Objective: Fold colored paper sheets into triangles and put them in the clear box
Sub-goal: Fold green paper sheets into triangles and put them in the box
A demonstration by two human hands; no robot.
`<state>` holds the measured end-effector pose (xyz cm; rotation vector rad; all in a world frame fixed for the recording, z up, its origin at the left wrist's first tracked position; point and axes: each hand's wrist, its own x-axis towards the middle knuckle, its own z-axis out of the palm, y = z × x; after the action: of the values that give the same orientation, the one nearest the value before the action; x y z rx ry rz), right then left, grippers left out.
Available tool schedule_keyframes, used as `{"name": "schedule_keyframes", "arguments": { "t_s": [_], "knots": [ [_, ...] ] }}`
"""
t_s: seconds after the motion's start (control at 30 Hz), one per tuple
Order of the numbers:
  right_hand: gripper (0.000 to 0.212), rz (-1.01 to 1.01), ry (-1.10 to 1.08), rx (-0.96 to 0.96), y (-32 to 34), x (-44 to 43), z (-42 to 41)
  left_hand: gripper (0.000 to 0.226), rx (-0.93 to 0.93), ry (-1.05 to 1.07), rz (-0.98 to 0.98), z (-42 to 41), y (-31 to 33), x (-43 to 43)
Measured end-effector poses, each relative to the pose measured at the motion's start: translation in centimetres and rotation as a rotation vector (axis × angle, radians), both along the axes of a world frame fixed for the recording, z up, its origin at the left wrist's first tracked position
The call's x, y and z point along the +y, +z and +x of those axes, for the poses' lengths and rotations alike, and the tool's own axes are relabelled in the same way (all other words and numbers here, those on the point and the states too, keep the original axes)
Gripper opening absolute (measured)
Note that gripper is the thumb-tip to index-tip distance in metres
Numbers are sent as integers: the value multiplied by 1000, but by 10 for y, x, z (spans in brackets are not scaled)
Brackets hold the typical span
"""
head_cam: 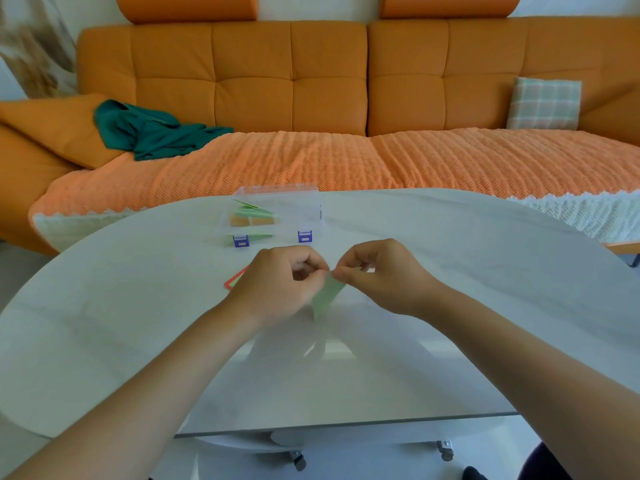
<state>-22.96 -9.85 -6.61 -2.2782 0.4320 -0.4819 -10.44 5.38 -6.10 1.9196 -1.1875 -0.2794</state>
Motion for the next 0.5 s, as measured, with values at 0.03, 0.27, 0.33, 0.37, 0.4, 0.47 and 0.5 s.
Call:
{"name": "schedule_keyframes", "arguments": {
  "t_s": [0.03,0.27,0.33,0.37,0.4,0.47,0.5],
  "knots": [
    [16,-22,9,11,0,1,0,14,-26,-6,5,-1,0,-1],
    [17,-29,18,8,2,5,2,16,-49,35,59,1,2,-3],
    [18,-30,-2,-2,4,4,1,21,-35,48,78,2,7,-3],
    [19,-27,-19,-7,6,3,0,22,-23,60,84,4,8,-2],
    [20,-19,-41,-12,8,1,-1,21,-10,76,88,7,10,-2],
    [18,32,-105,-31,11,-4,-3,19,-8,110,101,16,12,2],
    [16,68,-139,-45,12,-7,-4,19,-1,122,102,21,12,4]
  ]
}}
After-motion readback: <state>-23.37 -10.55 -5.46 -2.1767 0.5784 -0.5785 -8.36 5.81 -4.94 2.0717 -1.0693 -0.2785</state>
